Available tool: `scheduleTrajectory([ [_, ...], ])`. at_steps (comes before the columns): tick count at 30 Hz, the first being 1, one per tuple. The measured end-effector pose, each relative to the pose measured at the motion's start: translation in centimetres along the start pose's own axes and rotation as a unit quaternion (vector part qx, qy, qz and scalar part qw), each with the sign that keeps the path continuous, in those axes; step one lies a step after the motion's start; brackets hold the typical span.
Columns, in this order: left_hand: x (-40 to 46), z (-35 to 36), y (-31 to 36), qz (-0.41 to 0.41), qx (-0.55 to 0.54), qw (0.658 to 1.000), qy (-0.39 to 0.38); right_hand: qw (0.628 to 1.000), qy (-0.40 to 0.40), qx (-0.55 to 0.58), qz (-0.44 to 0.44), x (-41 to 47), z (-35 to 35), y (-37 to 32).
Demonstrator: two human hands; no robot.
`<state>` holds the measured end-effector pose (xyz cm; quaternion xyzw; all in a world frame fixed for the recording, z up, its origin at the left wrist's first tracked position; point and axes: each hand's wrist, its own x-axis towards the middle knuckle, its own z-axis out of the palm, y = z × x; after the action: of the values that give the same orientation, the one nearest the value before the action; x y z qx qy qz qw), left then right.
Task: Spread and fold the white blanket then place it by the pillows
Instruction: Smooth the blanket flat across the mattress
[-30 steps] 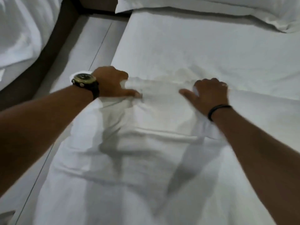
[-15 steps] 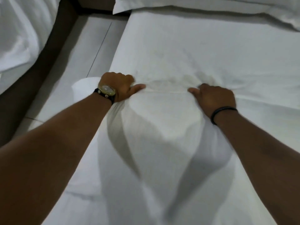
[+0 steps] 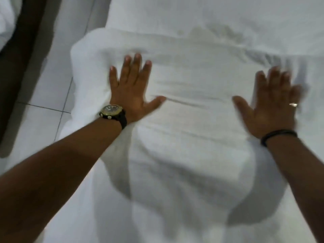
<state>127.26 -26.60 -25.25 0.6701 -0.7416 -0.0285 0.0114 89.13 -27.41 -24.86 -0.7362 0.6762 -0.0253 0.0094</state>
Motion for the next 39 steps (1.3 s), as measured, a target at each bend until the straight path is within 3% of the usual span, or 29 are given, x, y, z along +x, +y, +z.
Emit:
scheduleTrajectory([
  [3,-0.1,-0.1,0.5,-0.016,-0.006,1.0,-0.016,0.991,-0.051,-0.003,0.127,-0.2,-1.5,2.6],
  [6,-0.4,-1.6,1.2,-0.038,-0.016,0.998,-0.04,0.97,-0.056,0.061,0.23,-0.3,-3.5,-2.3],
  [7,-0.6,-2.2,1.7,-0.05,-0.023,0.997,-0.047,0.972,-0.049,0.089,0.211,-1.4,-3.9,-5.7],
  [9,-2.6,-3.1,2.8,-0.063,-0.048,0.996,-0.034,0.991,-0.029,0.113,0.073,-6.1,-4.0,-13.1],
  [11,-8.9,-3.3,3.7,-0.019,-0.085,0.996,0.016,0.99,-0.034,0.109,-0.078,-14.1,-3.5,-18.2],
  [12,-13.7,-3.0,3.9,0.017,-0.097,0.995,0.028,0.988,-0.041,0.103,-0.107,-18.2,-3.1,-18.4],
  [14,-24.4,-2.7,3.6,0.065,-0.082,0.995,-0.002,0.995,-0.049,0.065,-0.059,-25.6,-2.4,-14.7],
  [16,-32.2,-2.7,1.3,0.061,-0.057,0.996,-0.043,0.998,-0.061,0.008,0.03,-31.7,-2.6,-9.1],
  [18,-35.7,-2.8,-0.2,0.055,-0.059,0.993,-0.088,0.988,-0.115,-0.018,0.105,-35.2,-4.1,-5.7],
  [20,-36.9,-3.6,-0.2,0.076,-0.062,0.986,-0.138,0.974,-0.162,0.017,0.157,-36.5,-5.3,-6.5],
  [22,-38.7,-4.4,0.4,0.124,-0.065,0.974,-0.177,0.975,-0.179,0.075,0.111,-38.2,-6.4,-10.0],
  [24,-41.0,-5.1,0.1,0.164,-0.036,0.965,-0.202,0.977,-0.196,0.069,-0.038,-41.1,-6.7,-13.7],
  [26,-43.1,-5.8,-0.9,0.186,0.001,0.958,-0.219,0.97,-0.208,0.029,-0.126,-43.6,-7.0,-15.4],
  [30,-43.3,-7.6,-2.1,0.162,0.031,0.958,-0.233,0.955,-0.257,0.033,-0.145,-43.0,-8.4,-13.7],
  [36,-44.9,-9.6,-2.7,0.112,0.04,0.97,-0.213,0.974,-0.17,0.09,-0.119,-43.8,-10.7,-11.6],
  [39,-49.9,-8.2,-2.2,0.031,-0.008,0.958,-0.284,0.943,-0.284,0.096,-0.145,-47.7,-10.0,-12.8],
])
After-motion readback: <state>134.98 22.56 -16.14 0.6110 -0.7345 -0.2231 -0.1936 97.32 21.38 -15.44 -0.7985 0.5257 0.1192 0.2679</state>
